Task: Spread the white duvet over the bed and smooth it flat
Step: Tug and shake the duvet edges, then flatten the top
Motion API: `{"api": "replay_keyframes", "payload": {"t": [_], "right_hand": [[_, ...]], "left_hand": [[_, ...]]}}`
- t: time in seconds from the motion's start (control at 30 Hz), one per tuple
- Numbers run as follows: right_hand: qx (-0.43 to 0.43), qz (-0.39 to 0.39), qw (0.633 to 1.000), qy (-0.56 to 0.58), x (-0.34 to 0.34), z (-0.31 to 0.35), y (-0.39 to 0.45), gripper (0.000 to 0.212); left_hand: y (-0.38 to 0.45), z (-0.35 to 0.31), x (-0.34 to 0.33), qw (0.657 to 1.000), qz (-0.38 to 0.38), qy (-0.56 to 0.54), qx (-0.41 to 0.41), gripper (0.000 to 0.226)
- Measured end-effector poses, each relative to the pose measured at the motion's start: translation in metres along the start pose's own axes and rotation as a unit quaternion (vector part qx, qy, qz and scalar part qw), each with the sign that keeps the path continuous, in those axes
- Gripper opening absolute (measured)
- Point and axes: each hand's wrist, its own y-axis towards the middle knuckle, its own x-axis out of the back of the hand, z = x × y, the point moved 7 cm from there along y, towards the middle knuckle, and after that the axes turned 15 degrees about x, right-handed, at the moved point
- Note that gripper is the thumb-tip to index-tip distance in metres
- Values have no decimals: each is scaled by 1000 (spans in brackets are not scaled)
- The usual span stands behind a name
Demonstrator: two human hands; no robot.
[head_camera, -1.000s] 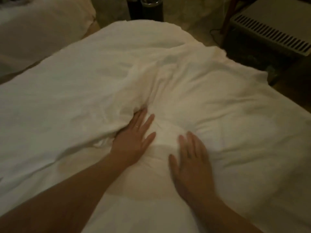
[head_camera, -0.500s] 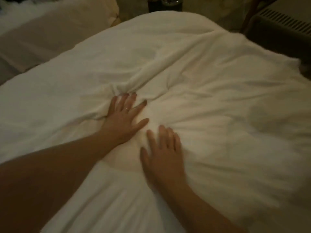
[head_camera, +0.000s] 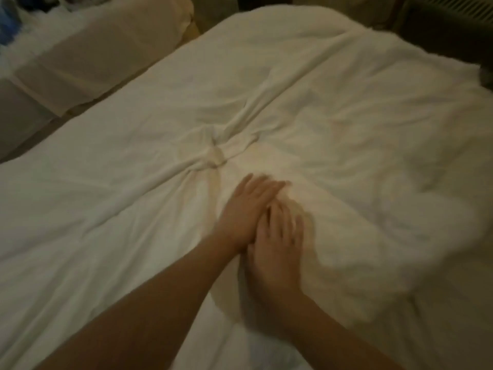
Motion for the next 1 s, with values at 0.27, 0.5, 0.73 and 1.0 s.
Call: {"api": "replay_keyframes", "payload": {"t": [0.27,0.5,0.73,1.0], "right_hand": [[-30,78,995,-48,-24,-61,-130,60],[-84,-106,991,8,24,45,-110,50],[12,14,999,45,-82,162,-50,59],[-41,59,997,23,-68,109,-159,51]], "left_hand": [[-14,140,-15,973,-21,102,207,62],[-112,114,118,977,-162,-109,81,38],[-118,207,-25,971,37,57,231,67],[-146,195,-6,968,142,14,204,69]]}}
